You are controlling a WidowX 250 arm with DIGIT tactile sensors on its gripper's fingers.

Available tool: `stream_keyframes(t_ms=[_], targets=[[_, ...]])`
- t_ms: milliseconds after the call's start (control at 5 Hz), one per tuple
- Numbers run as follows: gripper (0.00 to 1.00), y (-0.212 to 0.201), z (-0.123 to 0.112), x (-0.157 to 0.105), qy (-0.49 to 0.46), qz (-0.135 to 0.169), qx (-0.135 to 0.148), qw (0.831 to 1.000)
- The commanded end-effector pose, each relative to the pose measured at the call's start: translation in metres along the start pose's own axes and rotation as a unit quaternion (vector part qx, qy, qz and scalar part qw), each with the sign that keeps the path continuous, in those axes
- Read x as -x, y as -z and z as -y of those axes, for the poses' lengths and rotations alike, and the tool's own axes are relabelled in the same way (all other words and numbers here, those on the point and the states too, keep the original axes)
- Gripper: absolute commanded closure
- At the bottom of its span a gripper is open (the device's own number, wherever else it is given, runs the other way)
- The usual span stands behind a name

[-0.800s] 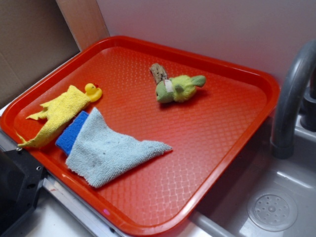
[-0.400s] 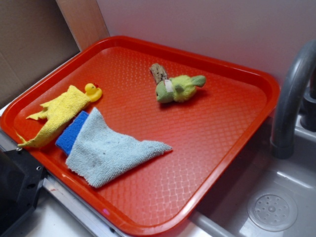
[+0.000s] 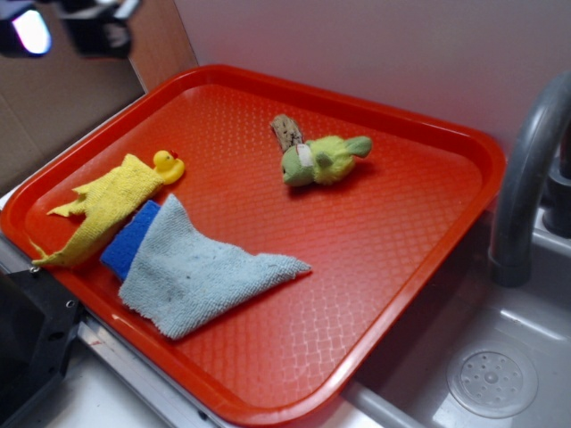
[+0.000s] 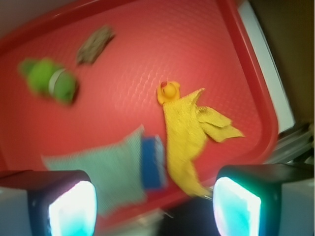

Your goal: Grab the wood chip.

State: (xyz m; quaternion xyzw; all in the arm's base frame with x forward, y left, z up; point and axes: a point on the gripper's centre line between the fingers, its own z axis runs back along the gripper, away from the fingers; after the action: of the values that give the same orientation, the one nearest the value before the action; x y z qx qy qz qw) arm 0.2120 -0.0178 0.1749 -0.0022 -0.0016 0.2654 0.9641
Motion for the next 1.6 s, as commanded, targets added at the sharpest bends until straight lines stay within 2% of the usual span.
stream_keyframes(t_ms=[0,200,400,600,800,1000,1400], targets=[[0.00,0.053,0.064,-0.070,-0.106,0.060,0.053,0.991],[0.00,0.099,0.074,-0.086,-0.084,0.068,0.022,0.994],[0.00,0.122,0.087,-0.093,-0.098,0.095,0.037,0.990],[0.00,0.141,0.087,-0.098,-0.071,0.111,0.009,0.991],[0.00,0.142,0.073,-0.100,-0.071,0.102,0.021,0.992],[0.00,0.145,0.068,-0.103,-0.076,0.104,0.015,0.992],[0.00,0.150,0.044,-0.117,-0.063,0.106,0.011,0.992]])
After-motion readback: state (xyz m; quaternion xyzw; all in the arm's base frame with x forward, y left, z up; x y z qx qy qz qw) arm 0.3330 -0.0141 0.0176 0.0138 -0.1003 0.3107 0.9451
